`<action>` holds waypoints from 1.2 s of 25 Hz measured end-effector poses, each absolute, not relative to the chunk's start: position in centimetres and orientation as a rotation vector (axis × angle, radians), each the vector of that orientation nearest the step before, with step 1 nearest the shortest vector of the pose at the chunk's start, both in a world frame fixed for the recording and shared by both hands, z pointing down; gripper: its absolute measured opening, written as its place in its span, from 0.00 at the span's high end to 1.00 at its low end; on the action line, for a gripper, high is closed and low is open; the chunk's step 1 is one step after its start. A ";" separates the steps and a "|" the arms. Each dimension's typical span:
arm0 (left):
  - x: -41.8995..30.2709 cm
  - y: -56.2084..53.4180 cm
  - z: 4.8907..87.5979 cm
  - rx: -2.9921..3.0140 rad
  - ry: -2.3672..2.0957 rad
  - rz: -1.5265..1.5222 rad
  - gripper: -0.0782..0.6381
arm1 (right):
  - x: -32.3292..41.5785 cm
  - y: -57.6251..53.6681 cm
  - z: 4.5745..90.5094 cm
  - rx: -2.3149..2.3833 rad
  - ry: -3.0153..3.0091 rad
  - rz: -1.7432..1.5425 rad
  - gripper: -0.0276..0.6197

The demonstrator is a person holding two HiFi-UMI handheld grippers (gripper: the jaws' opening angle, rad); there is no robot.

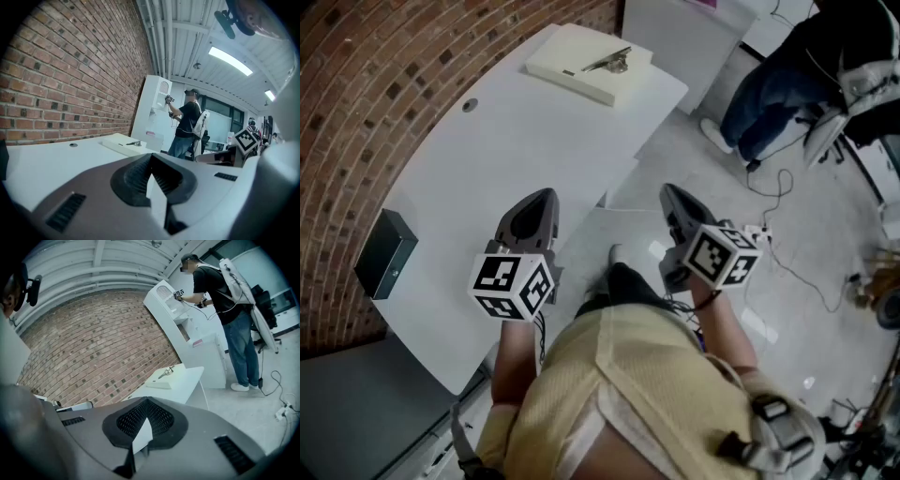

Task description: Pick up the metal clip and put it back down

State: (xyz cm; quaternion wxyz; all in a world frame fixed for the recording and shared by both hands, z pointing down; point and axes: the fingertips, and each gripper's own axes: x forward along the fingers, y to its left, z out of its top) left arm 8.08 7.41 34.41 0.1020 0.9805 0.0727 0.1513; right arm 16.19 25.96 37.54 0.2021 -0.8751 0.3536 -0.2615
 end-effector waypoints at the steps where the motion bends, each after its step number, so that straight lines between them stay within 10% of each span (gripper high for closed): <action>1: 7.9 7.4 34.5 2.888 0.219 0.446 0.89 | 16.0 25.7 37.6 -2.436 0.986 -0.736 0.95; 30: 6.4 5.2 36.2 2.947 0.142 0.485 0.89 | 17.5 24.8 38.7 -2.364 0.896 -0.714 0.95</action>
